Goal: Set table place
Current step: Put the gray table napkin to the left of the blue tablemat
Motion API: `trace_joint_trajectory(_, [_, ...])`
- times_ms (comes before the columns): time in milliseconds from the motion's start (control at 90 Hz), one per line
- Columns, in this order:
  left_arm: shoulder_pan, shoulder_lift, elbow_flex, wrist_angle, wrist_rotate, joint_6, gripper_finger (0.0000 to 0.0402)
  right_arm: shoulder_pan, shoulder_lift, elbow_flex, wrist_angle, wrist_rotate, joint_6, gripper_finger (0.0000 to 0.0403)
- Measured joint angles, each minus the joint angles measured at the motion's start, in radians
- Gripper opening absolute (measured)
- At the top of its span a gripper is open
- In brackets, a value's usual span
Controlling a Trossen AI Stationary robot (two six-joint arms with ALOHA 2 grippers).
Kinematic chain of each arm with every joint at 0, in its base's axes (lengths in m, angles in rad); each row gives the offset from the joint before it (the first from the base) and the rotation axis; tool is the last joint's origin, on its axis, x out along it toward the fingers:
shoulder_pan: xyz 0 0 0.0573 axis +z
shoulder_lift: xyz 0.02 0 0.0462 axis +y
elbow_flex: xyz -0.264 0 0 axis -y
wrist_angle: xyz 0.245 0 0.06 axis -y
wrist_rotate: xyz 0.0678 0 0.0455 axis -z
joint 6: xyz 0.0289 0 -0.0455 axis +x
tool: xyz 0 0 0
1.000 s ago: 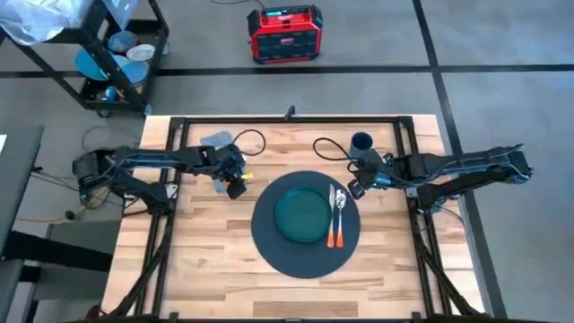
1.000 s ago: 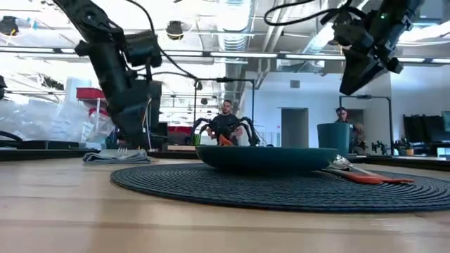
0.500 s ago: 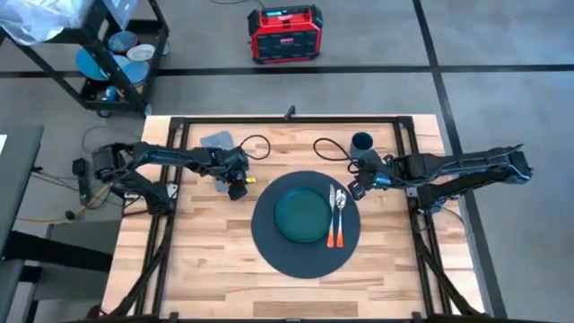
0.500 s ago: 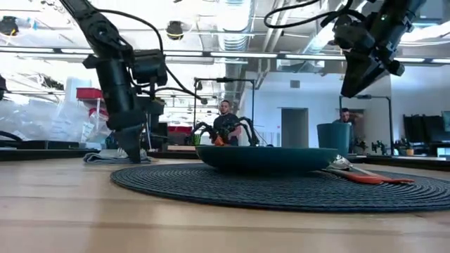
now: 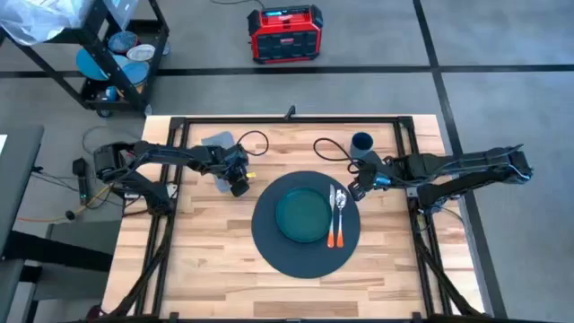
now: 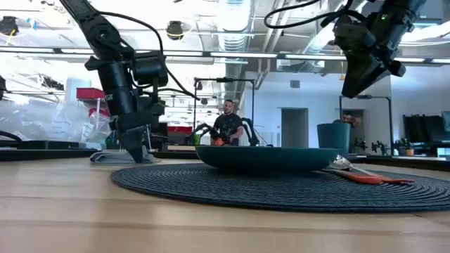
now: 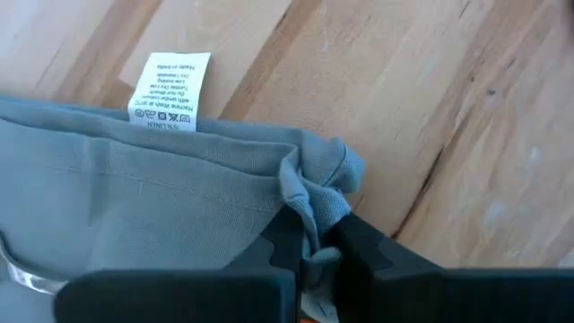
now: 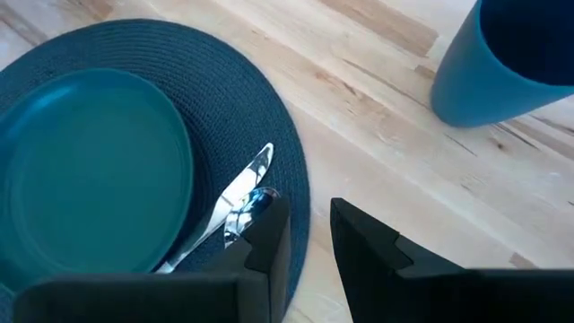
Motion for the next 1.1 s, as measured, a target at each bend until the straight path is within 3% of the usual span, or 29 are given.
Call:
trace_joint_trajectory(178, [-0.001, -0.061, -0.007, -0.041, 0.099, -0.04, 0.0003, 0.0, 0.0, 0.001, 0.0, 0.0, 0.0, 0.0072])
trace_joint_trajectory(344, [-0.02, -0.151, -0.006, -0.074, 0.121, -0.084, 0.0002, 0.0, 0.0, 0.002, 0.0, 0.0, -0.001, 0.0072])
trace_joint_trajectory(633, [-0.199, -0.265, -0.006, -0.096, 0.143, -0.218, 0.0001, 0.0, 0.0, 0.002, 0.0, 0.0, -0.002, 0.0072])
trace_joint_trajectory(1100, [-0.487, -0.189, -0.005, 0.031, 0.139, -0.363, 0.0, 0.0, 0.0, 0.002, 0.058, 0.001, -0.001, 0.0072])
